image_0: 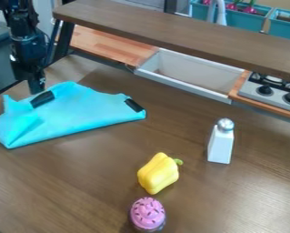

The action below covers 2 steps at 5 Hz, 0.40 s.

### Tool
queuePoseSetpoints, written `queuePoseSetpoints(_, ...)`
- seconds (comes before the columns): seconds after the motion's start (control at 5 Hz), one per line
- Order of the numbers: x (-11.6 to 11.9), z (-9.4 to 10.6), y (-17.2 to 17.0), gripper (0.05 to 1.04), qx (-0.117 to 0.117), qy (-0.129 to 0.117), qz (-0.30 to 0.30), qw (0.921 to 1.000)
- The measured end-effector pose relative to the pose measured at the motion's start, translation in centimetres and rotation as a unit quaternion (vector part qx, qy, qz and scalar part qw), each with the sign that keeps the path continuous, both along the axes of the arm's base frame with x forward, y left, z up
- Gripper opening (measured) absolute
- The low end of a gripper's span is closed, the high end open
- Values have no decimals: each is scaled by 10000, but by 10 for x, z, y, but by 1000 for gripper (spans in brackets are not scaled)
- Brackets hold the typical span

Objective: Fold the cloth from the bottom right to the top left

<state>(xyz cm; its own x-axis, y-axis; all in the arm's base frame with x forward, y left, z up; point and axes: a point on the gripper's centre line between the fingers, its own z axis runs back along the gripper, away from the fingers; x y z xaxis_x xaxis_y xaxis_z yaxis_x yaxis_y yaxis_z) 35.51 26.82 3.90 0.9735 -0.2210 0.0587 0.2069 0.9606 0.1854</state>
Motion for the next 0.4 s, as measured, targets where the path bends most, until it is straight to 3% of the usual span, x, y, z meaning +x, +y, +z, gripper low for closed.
queuePoseSetpoints(0.2, -9, 28, -5, 999, -76, -302, 63, 9995)
queuePoseSetpoints(0.4, -27, 36, -31, 999, -390, -326, -66, 9987)
